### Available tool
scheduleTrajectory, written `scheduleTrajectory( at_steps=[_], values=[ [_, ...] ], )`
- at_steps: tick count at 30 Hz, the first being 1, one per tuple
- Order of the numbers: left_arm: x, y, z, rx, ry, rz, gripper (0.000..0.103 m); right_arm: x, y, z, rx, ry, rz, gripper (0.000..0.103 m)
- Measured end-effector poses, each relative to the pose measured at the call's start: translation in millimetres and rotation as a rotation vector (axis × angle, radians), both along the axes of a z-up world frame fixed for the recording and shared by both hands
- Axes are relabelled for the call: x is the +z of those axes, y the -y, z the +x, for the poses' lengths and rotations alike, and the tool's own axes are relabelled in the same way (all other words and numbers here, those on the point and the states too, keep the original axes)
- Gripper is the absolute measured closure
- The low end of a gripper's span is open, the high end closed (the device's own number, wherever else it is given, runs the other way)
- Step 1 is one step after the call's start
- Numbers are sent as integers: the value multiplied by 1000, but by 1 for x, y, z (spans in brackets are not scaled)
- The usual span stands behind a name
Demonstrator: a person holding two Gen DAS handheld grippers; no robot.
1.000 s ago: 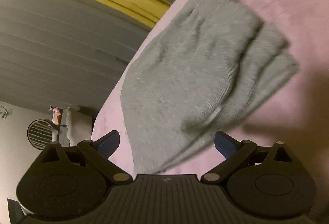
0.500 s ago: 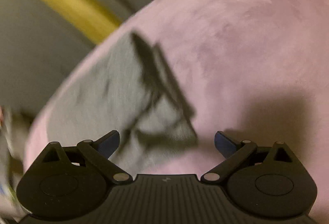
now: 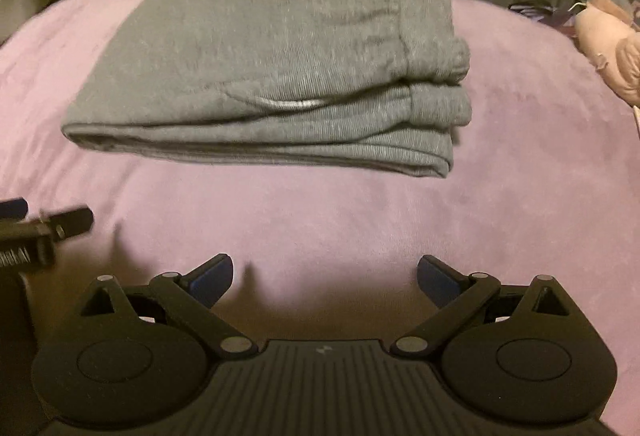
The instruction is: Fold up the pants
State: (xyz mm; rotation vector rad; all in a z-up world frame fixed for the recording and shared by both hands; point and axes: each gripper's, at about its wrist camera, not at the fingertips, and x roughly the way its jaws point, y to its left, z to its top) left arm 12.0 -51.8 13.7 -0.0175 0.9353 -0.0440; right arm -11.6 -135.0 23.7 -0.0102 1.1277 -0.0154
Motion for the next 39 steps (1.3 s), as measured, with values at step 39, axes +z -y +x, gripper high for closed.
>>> scheduleTrajectory(
  at_steps=[39],
  values=[
    [-2, 5, 10, -14, 151, 1, 1, 13, 0, -1, -53, 224, 0, 4]
  ],
)
